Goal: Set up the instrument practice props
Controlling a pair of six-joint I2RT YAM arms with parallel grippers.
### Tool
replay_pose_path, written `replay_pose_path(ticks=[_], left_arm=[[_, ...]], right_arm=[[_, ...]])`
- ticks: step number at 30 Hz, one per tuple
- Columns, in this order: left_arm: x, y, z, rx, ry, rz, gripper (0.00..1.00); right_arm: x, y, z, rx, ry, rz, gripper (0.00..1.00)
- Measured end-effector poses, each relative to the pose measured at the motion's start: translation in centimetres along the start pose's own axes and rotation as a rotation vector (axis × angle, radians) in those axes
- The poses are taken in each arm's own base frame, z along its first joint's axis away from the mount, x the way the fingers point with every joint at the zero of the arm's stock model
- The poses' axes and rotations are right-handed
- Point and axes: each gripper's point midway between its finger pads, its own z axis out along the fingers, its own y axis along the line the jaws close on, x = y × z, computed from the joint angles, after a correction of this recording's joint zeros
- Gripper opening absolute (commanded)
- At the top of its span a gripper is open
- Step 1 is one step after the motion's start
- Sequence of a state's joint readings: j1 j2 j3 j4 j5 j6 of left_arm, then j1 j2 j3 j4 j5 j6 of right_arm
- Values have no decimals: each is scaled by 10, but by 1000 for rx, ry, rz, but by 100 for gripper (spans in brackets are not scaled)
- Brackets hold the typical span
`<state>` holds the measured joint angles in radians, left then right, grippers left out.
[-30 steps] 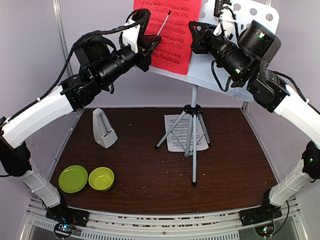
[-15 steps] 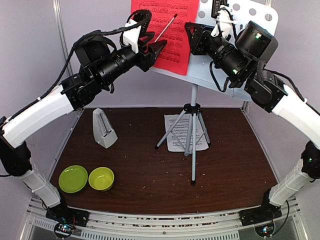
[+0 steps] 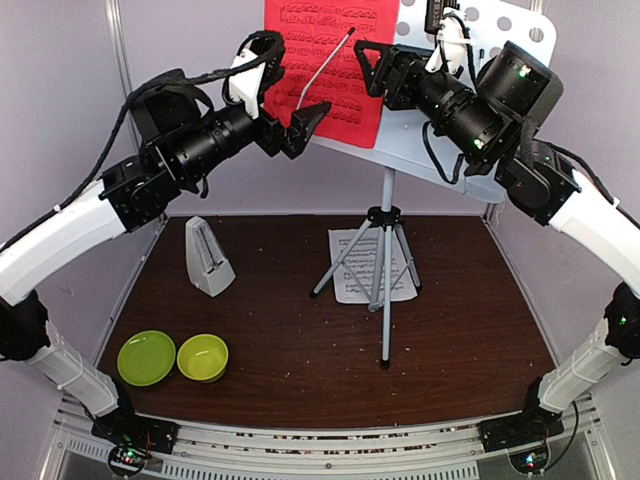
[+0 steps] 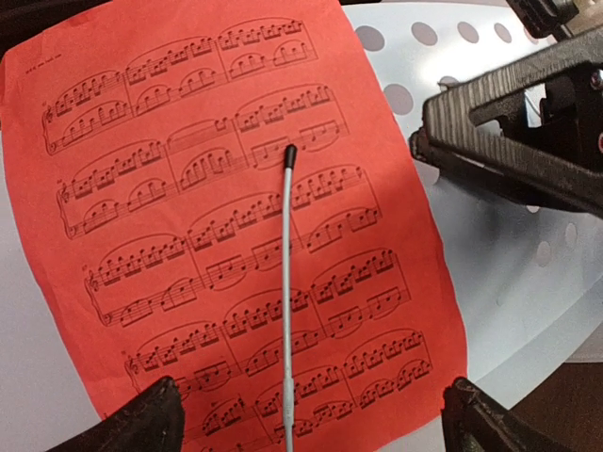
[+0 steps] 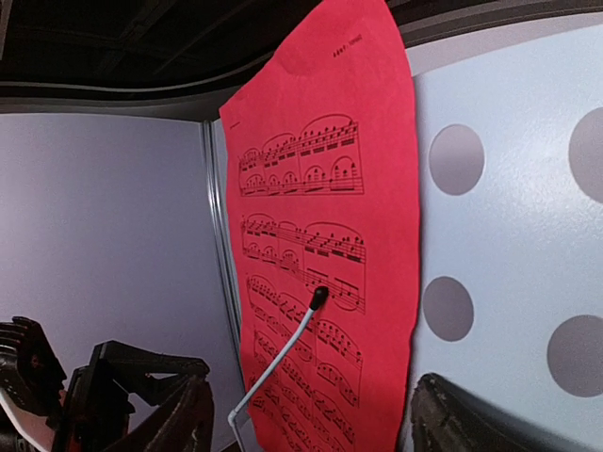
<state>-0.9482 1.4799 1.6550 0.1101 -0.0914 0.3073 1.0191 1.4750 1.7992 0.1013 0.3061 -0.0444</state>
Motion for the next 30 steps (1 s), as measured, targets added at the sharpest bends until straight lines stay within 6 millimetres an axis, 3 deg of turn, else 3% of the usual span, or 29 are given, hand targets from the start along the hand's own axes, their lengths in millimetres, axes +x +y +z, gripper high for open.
replay_pose_path(ticks=[8, 14, 19, 23, 26, 30], left_arm=[[5, 5, -33, -6, 45, -16, 98], [33, -2, -46, -3, 116, -47, 98], [62, -11, -57, 8, 186, -65, 98], [78, -17, -66, 16, 221, -79, 98], [84, -20, -70, 20, 234, -88, 98], [87, -21, -71, 21, 240, -98, 98]], right_arm=[[-26, 6, -20, -94, -34, 12, 86], [-35, 7, -51, -177, -25, 37, 88], [-24, 3, -93, -254, 34, 57, 84], [3, 6, -135, -344, 108, 67, 80], [26, 18, -159, -423, 183, 69, 80], [46, 34, -176, -505, 276, 54, 76]])
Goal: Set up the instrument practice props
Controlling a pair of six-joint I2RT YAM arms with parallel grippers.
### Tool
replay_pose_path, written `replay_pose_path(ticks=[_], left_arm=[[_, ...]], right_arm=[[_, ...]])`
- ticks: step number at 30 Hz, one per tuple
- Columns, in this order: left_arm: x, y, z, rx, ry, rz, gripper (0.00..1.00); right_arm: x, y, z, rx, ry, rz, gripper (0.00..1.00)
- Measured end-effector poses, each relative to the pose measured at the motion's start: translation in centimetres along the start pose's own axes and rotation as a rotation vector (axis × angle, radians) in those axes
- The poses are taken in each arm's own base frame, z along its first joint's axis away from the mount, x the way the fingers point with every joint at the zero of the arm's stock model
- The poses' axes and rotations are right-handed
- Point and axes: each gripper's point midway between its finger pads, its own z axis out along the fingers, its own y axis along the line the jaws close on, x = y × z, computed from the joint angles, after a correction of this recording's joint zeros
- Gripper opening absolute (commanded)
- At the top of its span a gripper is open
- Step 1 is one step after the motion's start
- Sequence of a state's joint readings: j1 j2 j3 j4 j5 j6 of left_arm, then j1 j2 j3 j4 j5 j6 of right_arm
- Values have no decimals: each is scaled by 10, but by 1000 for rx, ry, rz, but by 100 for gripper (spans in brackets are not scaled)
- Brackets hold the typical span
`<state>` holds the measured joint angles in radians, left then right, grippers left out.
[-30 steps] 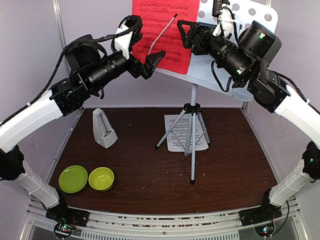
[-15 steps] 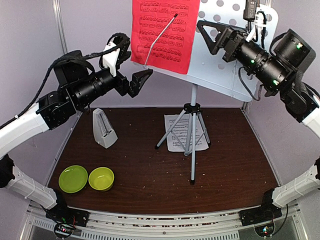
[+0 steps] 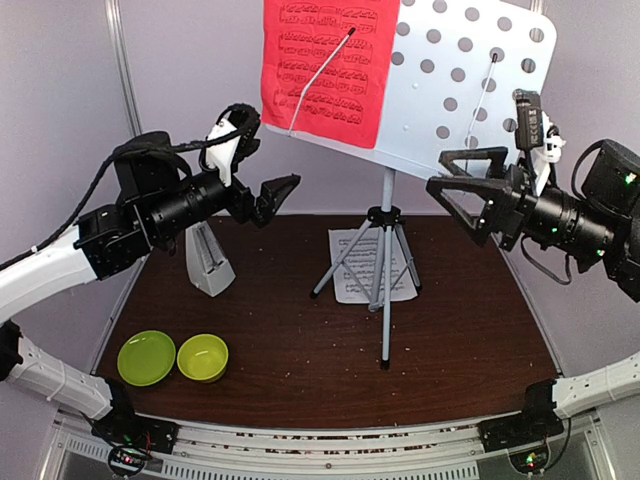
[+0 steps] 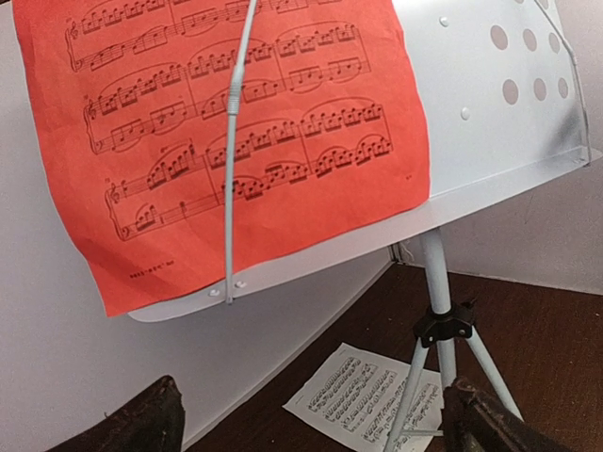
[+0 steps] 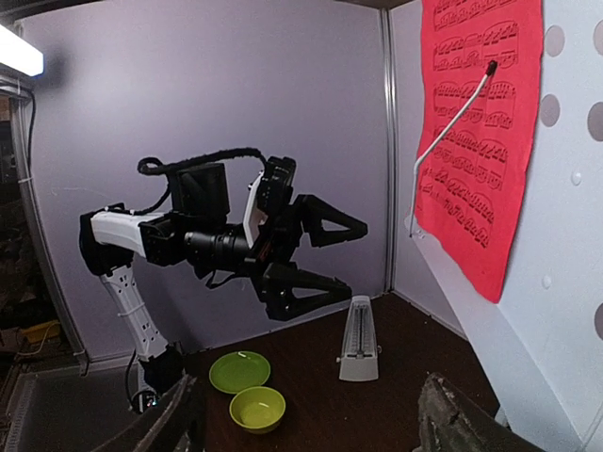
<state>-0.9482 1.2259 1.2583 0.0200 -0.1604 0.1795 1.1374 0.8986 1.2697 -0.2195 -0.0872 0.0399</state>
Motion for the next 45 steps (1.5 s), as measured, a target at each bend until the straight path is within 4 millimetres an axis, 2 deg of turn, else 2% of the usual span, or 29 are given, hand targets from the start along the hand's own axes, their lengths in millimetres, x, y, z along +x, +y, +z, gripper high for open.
replay_pose_path(ticks=[3, 6, 9, 14, 17, 23, 28, 32, 35, 41, 45], left_arm=[[3, -1, -2, 2, 5, -7, 98], [8, -1, -6, 4, 14, -16, 98], [16, -2, -11, 4, 32, -35, 98], [35, -5, -12, -2, 85, -90, 98], [53, -8, -11, -3, 130, -142, 96], [94, -4, 0, -22, 251, -285, 90], [141, -8, 15, -25, 391, -412, 87], [173, -11, 20, -28, 482, -517, 83], [180, -8, 22, -37, 496, -577, 83], [178, -7, 24, -37, 484, -625, 82], [178, -7, 24, -38, 483, -628, 82]], right_arm=[[24, 10, -6, -37, 71, 18, 76], [64, 12, -18, -35, 152, 83, 76], [110, 3, -29, 19, 236, 203, 75], [191, -32, -44, 205, 339, 433, 71], [227, -57, -53, 335, 375, 538, 69], [265, -102, -75, 552, 356, 715, 66], [305, -142, -101, 759, 346, 852, 63], [323, -164, -107, 865, 318, 941, 59], [337, -175, -103, 901, 309, 993, 56], [375, -196, -90, 945, 322, 1061, 50], [393, -207, -79, 950, 316, 1083, 45]])
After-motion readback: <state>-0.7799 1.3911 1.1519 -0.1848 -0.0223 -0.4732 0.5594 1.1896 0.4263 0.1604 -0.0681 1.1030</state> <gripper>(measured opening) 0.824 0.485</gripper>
